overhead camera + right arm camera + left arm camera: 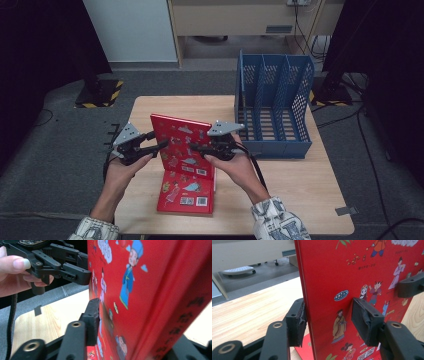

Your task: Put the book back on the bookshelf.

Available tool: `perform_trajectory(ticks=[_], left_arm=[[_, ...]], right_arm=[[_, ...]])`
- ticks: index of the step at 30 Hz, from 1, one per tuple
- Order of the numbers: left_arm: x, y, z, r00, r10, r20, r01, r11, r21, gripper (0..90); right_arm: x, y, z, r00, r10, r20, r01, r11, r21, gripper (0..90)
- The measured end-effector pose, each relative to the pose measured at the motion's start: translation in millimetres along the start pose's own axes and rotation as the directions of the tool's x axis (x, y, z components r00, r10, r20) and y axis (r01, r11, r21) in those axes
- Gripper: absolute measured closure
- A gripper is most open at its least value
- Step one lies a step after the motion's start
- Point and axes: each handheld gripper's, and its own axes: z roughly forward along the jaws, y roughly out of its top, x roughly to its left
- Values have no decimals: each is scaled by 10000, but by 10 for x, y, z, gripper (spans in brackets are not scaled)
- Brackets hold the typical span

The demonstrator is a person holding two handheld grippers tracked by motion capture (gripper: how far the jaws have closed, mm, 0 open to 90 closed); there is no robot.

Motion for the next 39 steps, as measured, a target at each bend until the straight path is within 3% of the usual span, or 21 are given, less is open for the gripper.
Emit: perform_trajectory(ticks=[10, 15, 21, 29, 39], left_arm=[[-17, -21, -17, 9999, -103, 4, 103, 9998, -161, 453], [-28, -42, -37, 9999, -125, 21, 126, 9996, -236, 452], [-43, -69, -83, 9998, -145, 121, 148, 9995, -274, 452], [-26, -92, -99, 9991, 21, 418, -13, 9998, -193, 441], [-36, -95, -92, 9991, 0, 433, 10, 9997, -235, 429]], right_arm=[[24, 49, -33, 9996, -179, -221, 169, 9989, -439, 456], [43, 101, -44, 9986, -347, -410, 318, 9971, -694, 433], [59, 145, -67, 9959, -505, -751, 439, 9952, -871, 494], [80, 187, -84, 9942, -622, -873, 527, 9928, -1074, 584], [86, 258, -61, 9924, -619, -1064, 473, 9898, -1341, 610]])
